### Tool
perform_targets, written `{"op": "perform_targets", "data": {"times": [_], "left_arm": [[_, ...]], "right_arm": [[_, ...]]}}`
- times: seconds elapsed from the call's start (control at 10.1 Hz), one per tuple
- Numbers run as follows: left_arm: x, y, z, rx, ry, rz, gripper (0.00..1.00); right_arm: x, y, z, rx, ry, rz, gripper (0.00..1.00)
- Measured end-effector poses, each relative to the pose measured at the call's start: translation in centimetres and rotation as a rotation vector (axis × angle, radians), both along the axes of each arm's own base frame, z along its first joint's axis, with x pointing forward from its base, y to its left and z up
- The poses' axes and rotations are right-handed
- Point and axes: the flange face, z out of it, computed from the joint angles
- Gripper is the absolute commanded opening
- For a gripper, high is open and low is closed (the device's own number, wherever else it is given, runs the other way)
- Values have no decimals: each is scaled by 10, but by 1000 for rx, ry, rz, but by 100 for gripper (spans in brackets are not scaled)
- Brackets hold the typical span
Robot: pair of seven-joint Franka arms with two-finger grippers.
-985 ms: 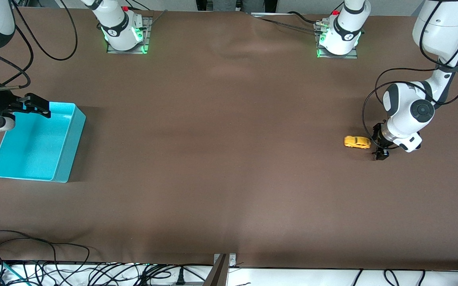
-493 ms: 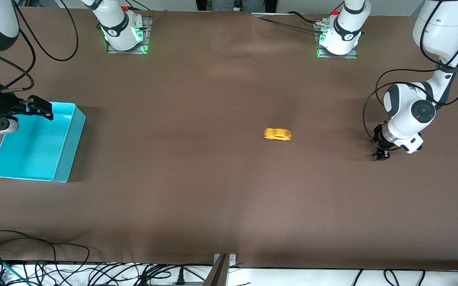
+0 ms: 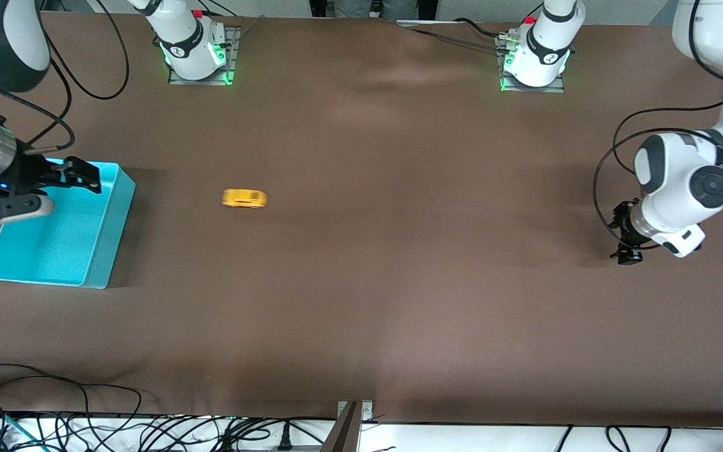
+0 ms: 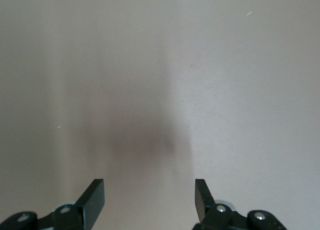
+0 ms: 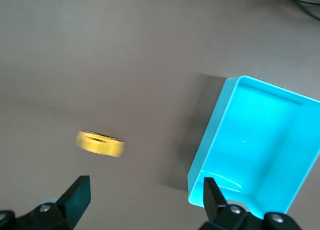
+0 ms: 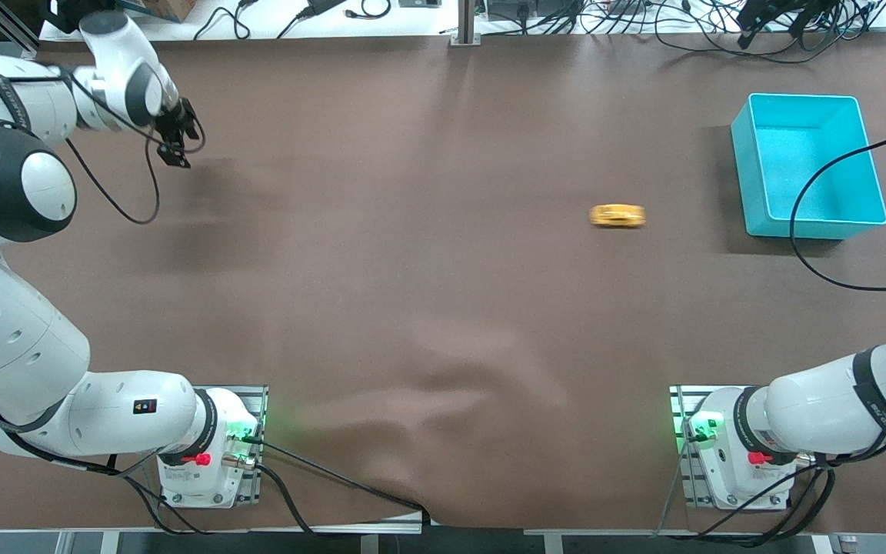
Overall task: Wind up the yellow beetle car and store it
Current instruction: 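Reach the right gripper toward the car while the left gripper withdraws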
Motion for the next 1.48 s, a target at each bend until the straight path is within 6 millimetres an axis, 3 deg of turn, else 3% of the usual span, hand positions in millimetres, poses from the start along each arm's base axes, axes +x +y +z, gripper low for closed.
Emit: {"op": "perform_targets", "data": {"times": [0.2, 0.49, 0.79, 1.08, 1.28, 1.48], "left_arm": [[21, -9, 43, -19, 5, 3, 83], [39, -17, 85, -22, 4, -24, 83], [45, -18, 117, -53, 47, -240, 91], [38, -21, 165, -98, 58, -550, 96], [23, -23, 194, -116, 81, -729, 100], [15, -33, 220, -131, 93, -878, 100]], "right_arm": [[2, 1, -5, 23, 11, 59, 100], [1, 3, -1, 28, 8, 76, 100], [-1, 6, 3, 28, 15, 82, 100], [-2, 7, 3, 31, 20, 83, 100], [-16, 7, -22, 42, 38, 111, 100], [-38, 4, -68, 54, 63, 219, 100]]}}
